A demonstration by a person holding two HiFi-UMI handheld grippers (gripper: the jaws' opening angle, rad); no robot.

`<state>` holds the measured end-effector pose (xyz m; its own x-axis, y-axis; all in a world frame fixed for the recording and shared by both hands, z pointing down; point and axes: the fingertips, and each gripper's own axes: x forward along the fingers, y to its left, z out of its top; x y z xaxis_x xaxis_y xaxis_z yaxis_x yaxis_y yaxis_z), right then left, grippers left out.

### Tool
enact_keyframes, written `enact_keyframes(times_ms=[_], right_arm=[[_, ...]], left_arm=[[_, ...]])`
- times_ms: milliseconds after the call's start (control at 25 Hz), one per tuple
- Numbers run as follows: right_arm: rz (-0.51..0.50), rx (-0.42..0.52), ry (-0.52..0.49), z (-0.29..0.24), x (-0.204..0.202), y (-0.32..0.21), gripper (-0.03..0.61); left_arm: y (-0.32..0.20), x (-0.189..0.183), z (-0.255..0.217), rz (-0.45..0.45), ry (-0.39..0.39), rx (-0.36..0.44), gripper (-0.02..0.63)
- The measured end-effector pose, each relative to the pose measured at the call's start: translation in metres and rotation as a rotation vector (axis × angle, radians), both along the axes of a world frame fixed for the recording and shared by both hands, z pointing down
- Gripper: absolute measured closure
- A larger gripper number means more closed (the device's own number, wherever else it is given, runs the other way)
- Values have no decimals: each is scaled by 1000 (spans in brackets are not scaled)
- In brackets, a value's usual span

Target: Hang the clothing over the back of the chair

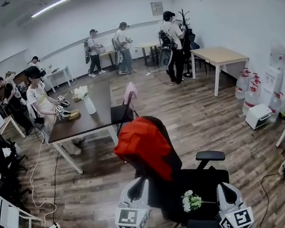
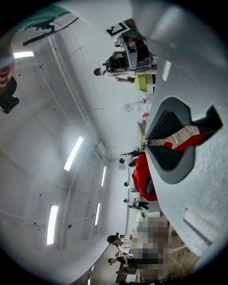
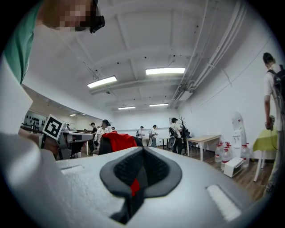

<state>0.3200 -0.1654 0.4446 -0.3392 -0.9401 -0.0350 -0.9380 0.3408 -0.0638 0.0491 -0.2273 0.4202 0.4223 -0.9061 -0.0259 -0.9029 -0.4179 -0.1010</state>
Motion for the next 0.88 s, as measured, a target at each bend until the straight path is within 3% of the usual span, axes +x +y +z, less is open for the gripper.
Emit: enact_keyframes(times_ms=[880], right_arm=[[-25,4,-2,-4,-4,-12,584]], left_arm=[[3,-7,18,-14,-23,-48,561]])
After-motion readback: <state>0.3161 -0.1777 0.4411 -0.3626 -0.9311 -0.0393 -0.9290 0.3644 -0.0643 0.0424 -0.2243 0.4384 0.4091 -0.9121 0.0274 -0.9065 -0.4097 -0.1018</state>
